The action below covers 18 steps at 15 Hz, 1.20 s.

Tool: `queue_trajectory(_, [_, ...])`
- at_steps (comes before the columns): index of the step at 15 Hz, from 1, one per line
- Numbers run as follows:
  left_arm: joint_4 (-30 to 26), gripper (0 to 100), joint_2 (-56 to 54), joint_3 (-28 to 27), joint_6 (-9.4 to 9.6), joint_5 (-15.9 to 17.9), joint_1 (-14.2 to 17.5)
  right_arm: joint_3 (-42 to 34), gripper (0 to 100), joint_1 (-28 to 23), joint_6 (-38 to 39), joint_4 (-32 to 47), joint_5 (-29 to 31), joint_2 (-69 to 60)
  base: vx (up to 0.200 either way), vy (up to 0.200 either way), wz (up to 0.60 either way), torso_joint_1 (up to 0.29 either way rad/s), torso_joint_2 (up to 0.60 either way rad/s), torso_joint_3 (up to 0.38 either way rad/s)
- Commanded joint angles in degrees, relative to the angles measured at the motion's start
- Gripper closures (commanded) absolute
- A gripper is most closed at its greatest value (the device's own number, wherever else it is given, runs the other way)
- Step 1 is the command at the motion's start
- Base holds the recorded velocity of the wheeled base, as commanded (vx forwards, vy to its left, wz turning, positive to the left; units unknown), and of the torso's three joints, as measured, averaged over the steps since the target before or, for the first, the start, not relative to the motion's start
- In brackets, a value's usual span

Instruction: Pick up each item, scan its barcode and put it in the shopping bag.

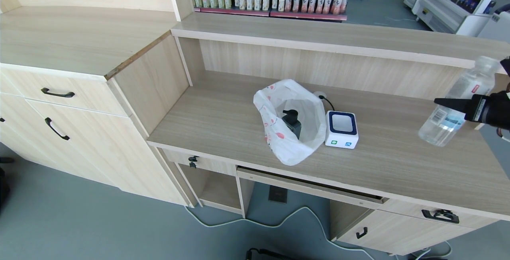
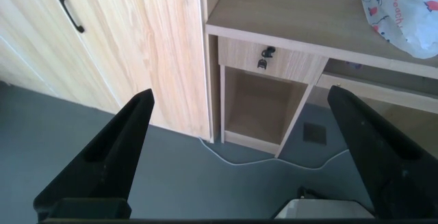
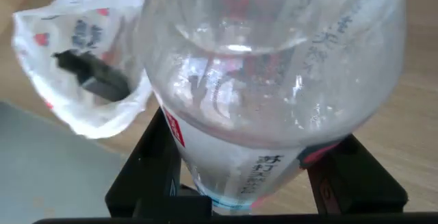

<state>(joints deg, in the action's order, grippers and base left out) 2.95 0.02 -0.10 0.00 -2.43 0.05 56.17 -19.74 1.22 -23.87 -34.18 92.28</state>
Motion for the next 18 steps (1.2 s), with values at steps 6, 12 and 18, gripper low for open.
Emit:
queue_trajectory(6, [-0.05, 0, -0.02, 0.01, 0.0, -0.04, 0.04, -7.83, 100, 30.55, 8.27, 4.97, -12.93, -26.72, 0.0, 0.0, 0.0, 0.0, 0.0, 0.0])
queue_trajectory(12, [0.04, 0, -0.02, 0.01, 0.0, -0.04, 0.04, -7.04, 100, 39.86, 12.14, 5.24, -13.72, -31.37, 0.0, 0.0, 0.0, 0.0, 0.0, 0.0])
queue_trajectory(18, [-0.05, 0, -0.02, 0.01, 0.0, -0.04, 0.04, -5.46, 100, 44.7, 14.95, 5.32, -14.6, -31.73, 0.0, 0.0, 0.0, 0.0, 0.0, 0.0])
